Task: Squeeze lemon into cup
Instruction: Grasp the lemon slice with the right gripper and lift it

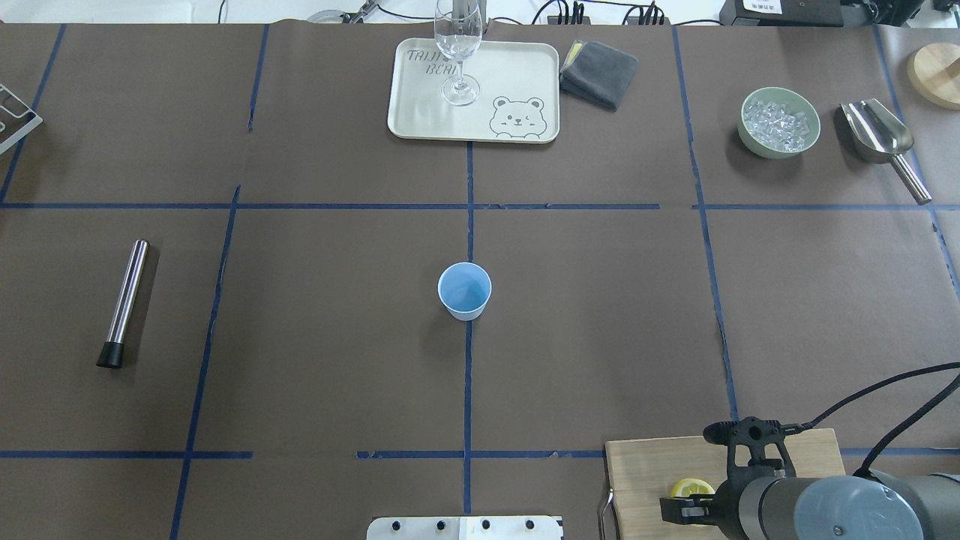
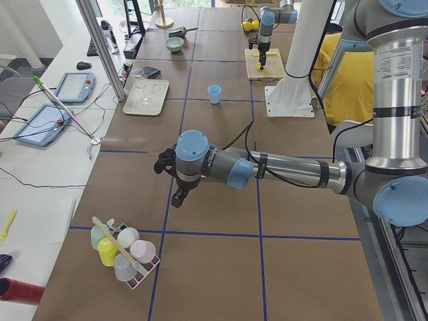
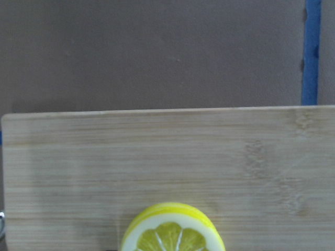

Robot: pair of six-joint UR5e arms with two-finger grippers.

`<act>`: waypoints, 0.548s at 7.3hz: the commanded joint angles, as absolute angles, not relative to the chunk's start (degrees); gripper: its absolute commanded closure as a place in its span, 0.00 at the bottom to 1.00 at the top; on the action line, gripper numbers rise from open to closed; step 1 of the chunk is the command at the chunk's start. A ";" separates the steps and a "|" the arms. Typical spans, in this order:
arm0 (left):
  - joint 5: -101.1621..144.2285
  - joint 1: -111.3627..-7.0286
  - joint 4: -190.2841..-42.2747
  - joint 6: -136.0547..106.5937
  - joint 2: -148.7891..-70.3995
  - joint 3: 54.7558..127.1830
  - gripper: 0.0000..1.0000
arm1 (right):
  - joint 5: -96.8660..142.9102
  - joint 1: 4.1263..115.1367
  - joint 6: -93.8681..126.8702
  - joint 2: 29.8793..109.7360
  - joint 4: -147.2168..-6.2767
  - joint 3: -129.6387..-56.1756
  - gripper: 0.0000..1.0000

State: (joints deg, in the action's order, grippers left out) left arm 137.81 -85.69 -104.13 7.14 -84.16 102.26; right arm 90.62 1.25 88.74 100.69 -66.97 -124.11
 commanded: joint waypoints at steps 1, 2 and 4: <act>137.81 -85.69 -104.15 7.21 -83.94 102.39 0.00 | 90.62 1.41 88.77 100.55 -66.97 -124.10 0.24; 137.81 -85.69 -104.15 7.21 -83.85 102.65 0.00 | 90.62 1.58 88.68 100.55 -66.97 -124.28 0.31; 137.81 -85.69 -104.15 7.21 -83.85 102.74 0.00 | 90.62 2.11 88.68 100.55 -66.97 -124.72 0.33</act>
